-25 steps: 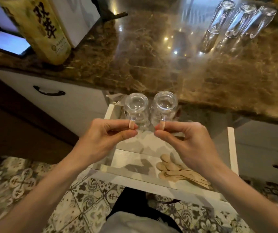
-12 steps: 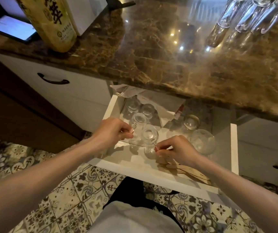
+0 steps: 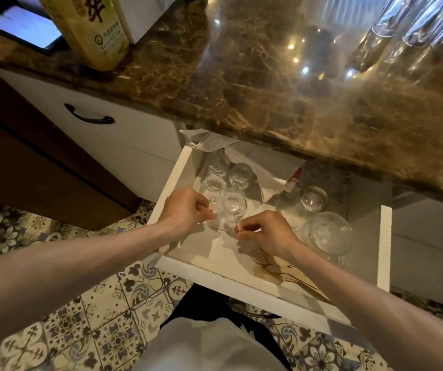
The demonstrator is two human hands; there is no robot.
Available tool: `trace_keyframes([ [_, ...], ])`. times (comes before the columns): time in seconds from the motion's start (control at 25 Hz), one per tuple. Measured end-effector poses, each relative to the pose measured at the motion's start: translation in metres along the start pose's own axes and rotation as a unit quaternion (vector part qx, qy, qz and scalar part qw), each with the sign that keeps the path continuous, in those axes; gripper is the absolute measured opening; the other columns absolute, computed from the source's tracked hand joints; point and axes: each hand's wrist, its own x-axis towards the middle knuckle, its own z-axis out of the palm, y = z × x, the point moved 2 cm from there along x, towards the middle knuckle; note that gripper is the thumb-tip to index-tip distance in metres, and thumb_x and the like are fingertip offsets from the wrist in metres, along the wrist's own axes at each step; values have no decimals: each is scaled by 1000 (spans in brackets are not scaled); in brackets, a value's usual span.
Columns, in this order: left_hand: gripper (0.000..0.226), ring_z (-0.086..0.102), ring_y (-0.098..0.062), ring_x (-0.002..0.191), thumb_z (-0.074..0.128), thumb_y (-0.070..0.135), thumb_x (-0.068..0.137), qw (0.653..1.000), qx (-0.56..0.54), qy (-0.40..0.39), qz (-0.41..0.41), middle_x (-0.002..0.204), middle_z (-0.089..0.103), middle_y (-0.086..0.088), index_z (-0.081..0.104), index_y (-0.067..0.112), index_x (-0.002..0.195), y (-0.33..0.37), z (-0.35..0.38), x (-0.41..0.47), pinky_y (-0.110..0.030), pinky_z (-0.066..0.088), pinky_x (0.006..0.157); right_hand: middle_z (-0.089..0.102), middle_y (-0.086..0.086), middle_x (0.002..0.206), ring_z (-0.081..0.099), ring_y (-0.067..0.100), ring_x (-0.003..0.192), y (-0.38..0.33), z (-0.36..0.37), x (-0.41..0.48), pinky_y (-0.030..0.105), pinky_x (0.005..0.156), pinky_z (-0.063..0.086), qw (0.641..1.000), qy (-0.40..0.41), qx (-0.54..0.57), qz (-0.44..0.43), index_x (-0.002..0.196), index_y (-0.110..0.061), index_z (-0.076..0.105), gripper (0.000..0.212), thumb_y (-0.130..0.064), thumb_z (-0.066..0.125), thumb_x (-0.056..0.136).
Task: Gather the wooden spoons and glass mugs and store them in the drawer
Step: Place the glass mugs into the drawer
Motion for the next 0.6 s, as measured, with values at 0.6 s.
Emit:
trace_keyframes([
  [0.6,16,63,-8,49,79,-1,68,898,-292,-50,-325,73,67,-8,67,5,76,-13,28,3,-12,43,36,75,0,85,68,11,82,15,25,17,2,62,41,996,29,61,63,79,-16,76,4,-14,76,76],
])
